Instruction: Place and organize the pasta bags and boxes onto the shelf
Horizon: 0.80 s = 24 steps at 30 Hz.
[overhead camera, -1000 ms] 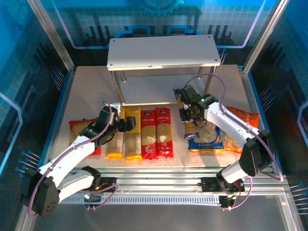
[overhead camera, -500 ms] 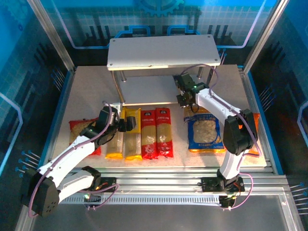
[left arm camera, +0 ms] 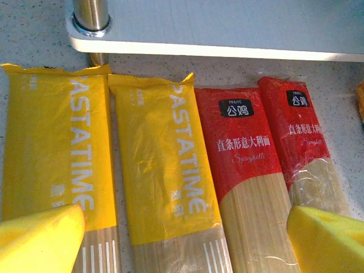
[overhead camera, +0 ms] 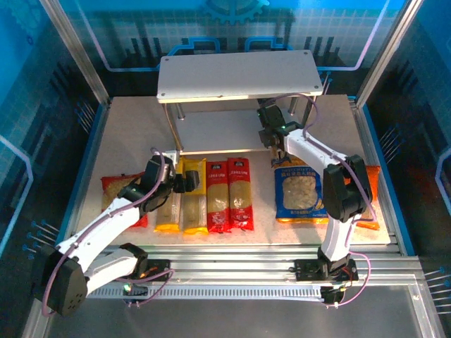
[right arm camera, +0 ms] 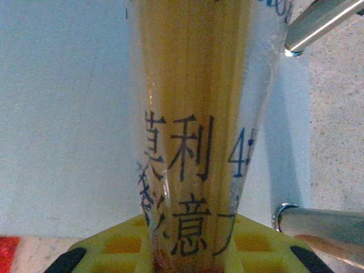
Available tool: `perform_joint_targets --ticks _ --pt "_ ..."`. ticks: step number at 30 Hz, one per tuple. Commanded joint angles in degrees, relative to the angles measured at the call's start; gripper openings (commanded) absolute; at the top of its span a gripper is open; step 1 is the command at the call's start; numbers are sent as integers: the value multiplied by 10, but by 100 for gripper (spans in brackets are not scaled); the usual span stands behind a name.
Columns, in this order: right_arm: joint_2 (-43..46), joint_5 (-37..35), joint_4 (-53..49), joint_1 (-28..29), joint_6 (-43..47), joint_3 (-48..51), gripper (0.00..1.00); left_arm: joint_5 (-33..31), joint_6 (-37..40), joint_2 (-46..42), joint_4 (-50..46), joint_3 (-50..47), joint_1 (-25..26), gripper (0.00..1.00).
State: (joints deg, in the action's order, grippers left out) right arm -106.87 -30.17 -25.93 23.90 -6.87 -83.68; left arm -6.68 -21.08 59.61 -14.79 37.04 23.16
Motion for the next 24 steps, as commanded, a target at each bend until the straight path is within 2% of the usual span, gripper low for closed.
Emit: perform_joint_targets --ticks 1,7,15,21,24 --pt "-7 -49 96 -14 11 -23 17 -7 -2 4 -9 19 5 92" --pt "-37 -61 134 -18 10 -32 19 -6 -2 9 -9 21 5 92" --pt "-90 -59 134 -18 2 -62 22 -4 -2 12 -11 22 5 92" --pt "-108 -51 121 -20 -11 -67 32 -6 -1 11 -13 22 5 92" --pt "-112 -50 118 -23 -13 -66 44 -6 0 11 -14 22 4 92"
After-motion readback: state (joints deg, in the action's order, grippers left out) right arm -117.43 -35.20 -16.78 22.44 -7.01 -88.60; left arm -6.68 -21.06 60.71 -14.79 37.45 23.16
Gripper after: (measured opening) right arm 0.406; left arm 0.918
